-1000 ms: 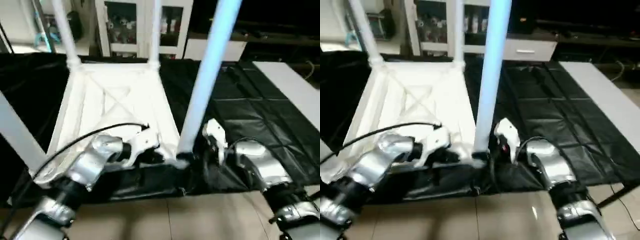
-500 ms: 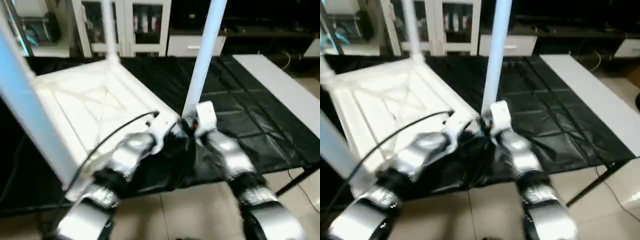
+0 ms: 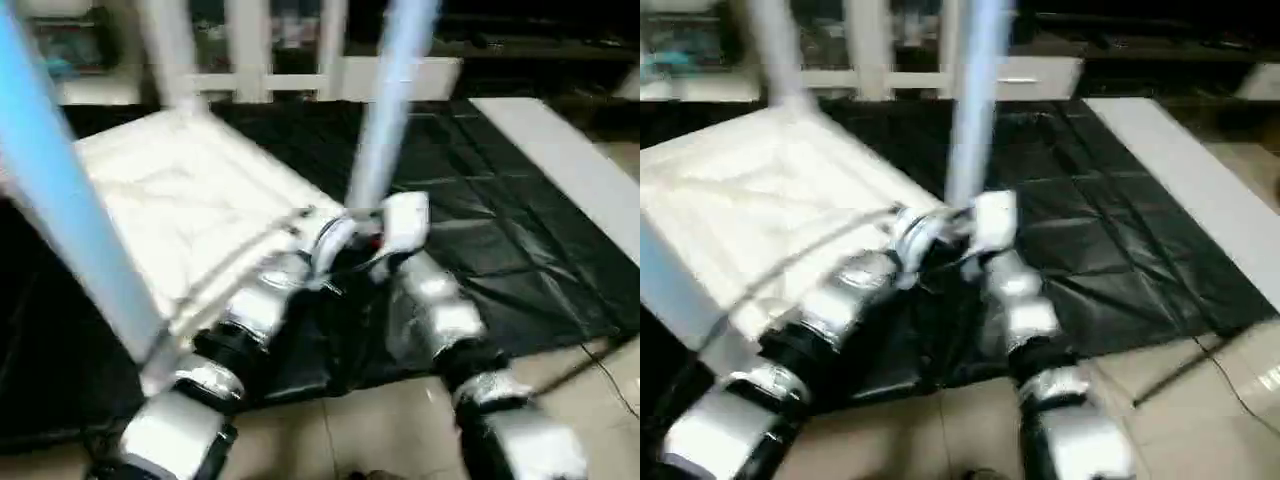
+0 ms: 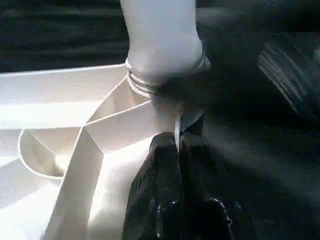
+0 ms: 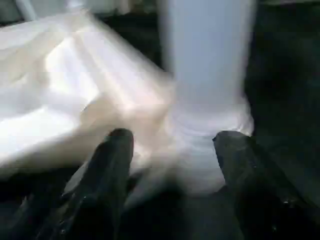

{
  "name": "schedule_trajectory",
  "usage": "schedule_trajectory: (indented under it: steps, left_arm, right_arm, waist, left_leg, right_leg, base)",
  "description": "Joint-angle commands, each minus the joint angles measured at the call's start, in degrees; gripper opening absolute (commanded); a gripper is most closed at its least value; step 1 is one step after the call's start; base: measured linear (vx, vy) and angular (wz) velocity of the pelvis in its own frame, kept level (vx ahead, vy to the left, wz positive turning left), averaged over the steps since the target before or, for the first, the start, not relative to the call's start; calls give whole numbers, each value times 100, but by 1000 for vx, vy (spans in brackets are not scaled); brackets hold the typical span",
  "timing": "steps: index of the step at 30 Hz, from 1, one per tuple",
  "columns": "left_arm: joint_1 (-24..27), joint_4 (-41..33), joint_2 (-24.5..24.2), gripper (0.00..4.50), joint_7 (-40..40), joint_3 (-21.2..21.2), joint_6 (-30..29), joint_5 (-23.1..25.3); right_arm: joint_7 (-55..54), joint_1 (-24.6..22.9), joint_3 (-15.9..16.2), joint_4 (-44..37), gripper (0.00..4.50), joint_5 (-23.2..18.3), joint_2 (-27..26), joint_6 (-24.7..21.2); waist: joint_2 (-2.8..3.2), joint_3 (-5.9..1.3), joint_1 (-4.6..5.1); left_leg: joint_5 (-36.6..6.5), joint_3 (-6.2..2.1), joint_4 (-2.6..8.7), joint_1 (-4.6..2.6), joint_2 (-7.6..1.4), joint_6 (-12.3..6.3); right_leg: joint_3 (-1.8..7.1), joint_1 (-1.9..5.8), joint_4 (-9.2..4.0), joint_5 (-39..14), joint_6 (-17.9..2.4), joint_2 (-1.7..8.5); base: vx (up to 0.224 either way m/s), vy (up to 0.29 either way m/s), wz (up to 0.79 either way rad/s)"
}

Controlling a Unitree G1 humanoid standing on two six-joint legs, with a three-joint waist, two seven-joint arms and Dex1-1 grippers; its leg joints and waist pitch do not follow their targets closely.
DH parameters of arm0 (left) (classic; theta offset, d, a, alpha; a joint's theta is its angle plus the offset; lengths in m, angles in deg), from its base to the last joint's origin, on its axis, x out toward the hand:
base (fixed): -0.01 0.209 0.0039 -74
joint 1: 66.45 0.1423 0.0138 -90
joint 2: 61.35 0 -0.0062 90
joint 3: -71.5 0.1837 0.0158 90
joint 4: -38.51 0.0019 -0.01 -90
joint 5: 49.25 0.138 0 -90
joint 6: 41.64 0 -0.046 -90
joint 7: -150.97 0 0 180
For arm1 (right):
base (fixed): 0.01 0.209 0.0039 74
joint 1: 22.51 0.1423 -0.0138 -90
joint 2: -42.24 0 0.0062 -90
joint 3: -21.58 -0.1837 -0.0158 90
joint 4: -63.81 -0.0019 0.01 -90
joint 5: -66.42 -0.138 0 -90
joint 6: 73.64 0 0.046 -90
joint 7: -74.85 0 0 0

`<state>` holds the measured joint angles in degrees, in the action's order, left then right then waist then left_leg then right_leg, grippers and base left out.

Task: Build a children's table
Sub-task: Rotate leg to tighten

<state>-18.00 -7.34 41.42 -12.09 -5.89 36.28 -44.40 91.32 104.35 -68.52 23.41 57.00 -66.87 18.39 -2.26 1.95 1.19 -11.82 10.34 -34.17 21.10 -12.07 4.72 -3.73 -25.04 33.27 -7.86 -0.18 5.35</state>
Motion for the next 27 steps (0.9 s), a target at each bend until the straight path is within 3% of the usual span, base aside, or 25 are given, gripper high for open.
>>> schedule_trajectory:
  steps: [1, 6, 8, 13, 17, 19, 21, 23, 27]
  left_arm:
    - [37, -209, 8, 0, 100, -104, 284, -109]
    - [682, -988, -519, 0, 1837, 289, 143, -370]
    - [804, -1132, -676, 0, 2168, 368, 80, -433]
    - [1032, -1399, -1267, 0, 3043, 550, -22, -468]
    - [1202, -1751, -1717, 0, 4030, 752, 37, -576]
    - [1326, -2046, -2019, 0, 4732, 966, 117, -678]
    - [1346, -2121, -2112, 0, 4906, 1048, 85, -673]
    - [1335, -2125, -2234, 0, 5132, 1180, 220, -603]
    - [1300, -2131, -2322, 0, 5427, 1296, 282, -532]
  right_arm:
    - [347, -51, 116, -251, 311, -35, 95, -40]
    - [1416, -549, 251, -1404, 348, -144, 954, -375]
    - [1755, -682, 314, -1673, 358, -166, 1197, -492]
    - [3396, -1283, 628, -2690, 399, -357, 2308, -955]
    - [4253, -1547, 780, -3090, 437, -532, 2914, -1219]
    - [4474, -1572, 807, -3165, 445, -576, 3048, -1290]
    - [4522, -1565, 828, -3174, 447, -517, 3077, -1245]
    - [4620, -1546, 911, -3204, 447, -480, 3082, -1246]
    - [4870, -1514, 1103, -3231, 447, -479, 3054, -1282]
  waist:
    - [23, -374, -89]
    - [28, -343, -230]
    - [46, -330, -323]
    - [41, -297, -379]
    - [41, -313, -382]
    - [37, -300, -352]
    - [32, -305, -340]
    - [38, -300, -360]
    - [28, -300, -415]
  left_leg:
    - [-753, 27, 379, -48, -77, -667]
    - [-694, 53, 388, -64, -97, -645]
    - [-714, 79, 391, -97, -98, -618]
    - [-1132, 63, 426, -99, -114, -410]
    - [-1110, 44, 426, -58, -103, -386]
    - [-1161, 45, 439, -45, -107, -363]
    - [-1133, 54, 426, -67, -109, -321]
    - [-1143, 78, 415, -115, -109, -325]
    - [-1229, 75, 429, -119, -114, -238]
  right_leg:
    - [161, 398, -258, -776, -1546, 226]
    - [175, 409, -232, -667, -1563, 204]
    - [190, 367, -227, -685, -1537, 186]
    - [205, 374, -283, -1160, -1292, 184]
    - [207, 393, -268, -1209, -1247, 199]
    - [211, 377, -282, -1344, -1237, 202]
    - [217, 351, -280, -1386, -1271, 205]
    - [225, 313, -277, -1293, -1318, 180]
    - [234, 320, -276, -1419, -1254, 188]
  base:
    - [0, 0, 0]
    - [0, 0, 0]
    - [0, 0, 0]
    - [0, 0, 0]
    - [0, 0, 0]
    - [0, 0, 0]
    - [0, 0, 0]
    - [0, 0, 0]
    - [0, 0, 0]
